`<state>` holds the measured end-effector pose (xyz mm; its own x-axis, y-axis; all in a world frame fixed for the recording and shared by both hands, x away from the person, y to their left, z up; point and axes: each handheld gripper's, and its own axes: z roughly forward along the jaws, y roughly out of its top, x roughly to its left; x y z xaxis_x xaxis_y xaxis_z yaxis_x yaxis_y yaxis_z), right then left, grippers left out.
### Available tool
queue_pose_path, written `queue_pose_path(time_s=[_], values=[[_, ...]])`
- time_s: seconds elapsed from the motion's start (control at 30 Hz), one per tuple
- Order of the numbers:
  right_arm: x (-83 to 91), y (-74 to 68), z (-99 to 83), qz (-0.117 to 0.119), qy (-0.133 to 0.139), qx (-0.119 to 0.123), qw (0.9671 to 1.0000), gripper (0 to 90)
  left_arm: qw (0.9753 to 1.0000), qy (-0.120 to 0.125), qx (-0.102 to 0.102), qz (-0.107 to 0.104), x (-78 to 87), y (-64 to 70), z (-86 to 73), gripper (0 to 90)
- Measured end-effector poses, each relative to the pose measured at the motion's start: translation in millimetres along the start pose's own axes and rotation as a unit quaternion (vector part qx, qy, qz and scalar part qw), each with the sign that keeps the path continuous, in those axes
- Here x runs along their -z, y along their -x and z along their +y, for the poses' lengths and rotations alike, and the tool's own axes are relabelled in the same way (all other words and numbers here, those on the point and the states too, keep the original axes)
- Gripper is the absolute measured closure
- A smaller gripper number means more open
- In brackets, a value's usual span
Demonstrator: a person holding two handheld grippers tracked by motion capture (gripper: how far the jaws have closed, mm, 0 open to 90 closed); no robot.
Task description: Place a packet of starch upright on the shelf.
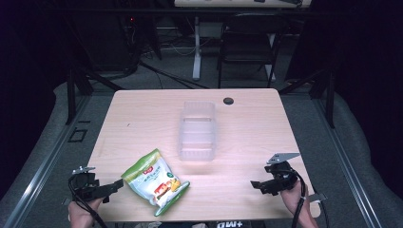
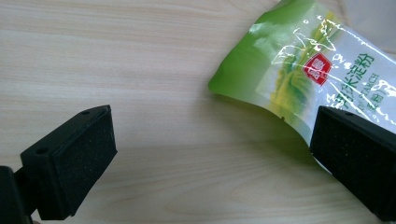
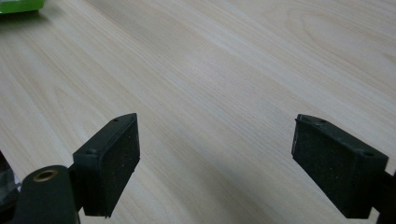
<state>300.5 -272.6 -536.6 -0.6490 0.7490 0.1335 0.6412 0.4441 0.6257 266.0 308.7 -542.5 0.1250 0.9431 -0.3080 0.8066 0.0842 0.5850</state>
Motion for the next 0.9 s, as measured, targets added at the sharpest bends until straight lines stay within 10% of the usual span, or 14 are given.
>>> queue_pose_path(time_s=[0.07, 0.33, 0.9], values=[[-0.2, 0.0, -0.1, 0.004, 0.001, -0.005, 1.0000, 14.6, 0.9985, 0.003, 0.029, -0.047, -2.0, 0.9, 0.8, 0.0], [0.6, -12.6, 7.5, -0.020, 0.003, 0.019, 0.9996, 14.6, 0.9992, 0.011, 0.021, -0.033, -1.5, 4.3, -0.7, 1.5], [-3.7, -9.2, 7.1, -0.022, -0.004, 0.016, 0.9996, 14.7, 0.9907, -0.008, 0.073, -0.115, -20.6, 2.4, 2.0, 3.2]])
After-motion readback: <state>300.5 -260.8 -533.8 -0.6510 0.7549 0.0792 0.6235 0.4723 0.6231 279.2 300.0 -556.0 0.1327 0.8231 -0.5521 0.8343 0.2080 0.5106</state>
